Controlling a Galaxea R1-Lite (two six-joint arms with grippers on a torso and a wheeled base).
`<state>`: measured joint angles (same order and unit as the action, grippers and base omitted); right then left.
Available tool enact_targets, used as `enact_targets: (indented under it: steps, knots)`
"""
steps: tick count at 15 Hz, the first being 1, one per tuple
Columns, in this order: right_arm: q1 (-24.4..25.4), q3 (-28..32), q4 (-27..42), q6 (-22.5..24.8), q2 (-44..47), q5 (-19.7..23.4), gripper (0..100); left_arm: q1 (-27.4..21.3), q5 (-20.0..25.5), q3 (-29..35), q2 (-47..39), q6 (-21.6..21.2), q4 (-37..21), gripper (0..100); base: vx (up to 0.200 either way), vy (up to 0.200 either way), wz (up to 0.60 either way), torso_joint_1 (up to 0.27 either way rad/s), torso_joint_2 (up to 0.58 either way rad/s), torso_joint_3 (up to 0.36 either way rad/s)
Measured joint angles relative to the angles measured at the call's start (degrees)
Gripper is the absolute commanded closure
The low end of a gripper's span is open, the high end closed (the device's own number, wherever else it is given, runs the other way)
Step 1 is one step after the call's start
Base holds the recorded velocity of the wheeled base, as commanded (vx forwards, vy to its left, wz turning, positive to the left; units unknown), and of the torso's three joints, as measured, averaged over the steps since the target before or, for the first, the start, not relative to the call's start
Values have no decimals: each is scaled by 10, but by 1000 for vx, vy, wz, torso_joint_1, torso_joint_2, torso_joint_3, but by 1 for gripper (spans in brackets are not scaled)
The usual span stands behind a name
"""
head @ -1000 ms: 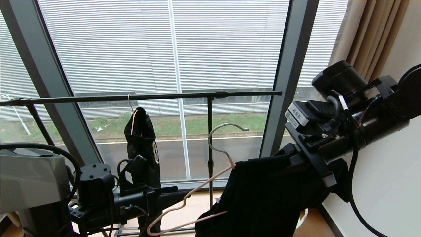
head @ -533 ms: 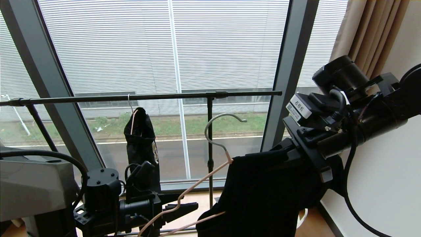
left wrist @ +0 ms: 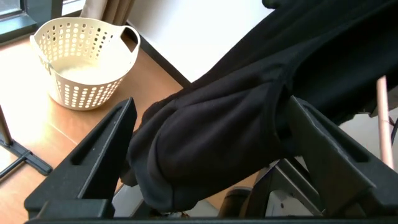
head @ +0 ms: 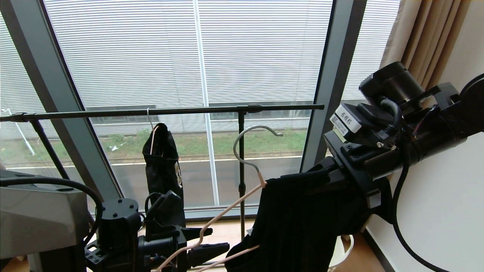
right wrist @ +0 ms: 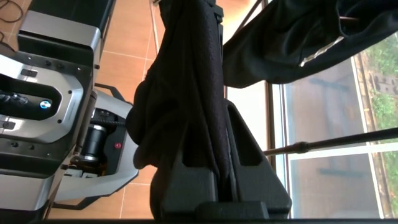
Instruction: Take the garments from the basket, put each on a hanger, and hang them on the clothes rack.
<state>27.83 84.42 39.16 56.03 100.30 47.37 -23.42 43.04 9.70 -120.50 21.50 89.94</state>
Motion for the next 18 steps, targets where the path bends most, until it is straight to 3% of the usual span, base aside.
enact_targets:
  steps: [11,12,18]
  knots:
    - [12,1,0,-1,-4,1,100,-25,-25,-12,-12,-38,0,0,0,0,0,0,0,0]
    - [12,1,0,-1,-4,1,100,-25,-28,-12,-14,-39,0,100,0,0,0,0,0,0]
    - [11,-4,0,-1,-4,1,100,-25,-39,-6,-19,-39,0,100,0,0,0,0,0,0]
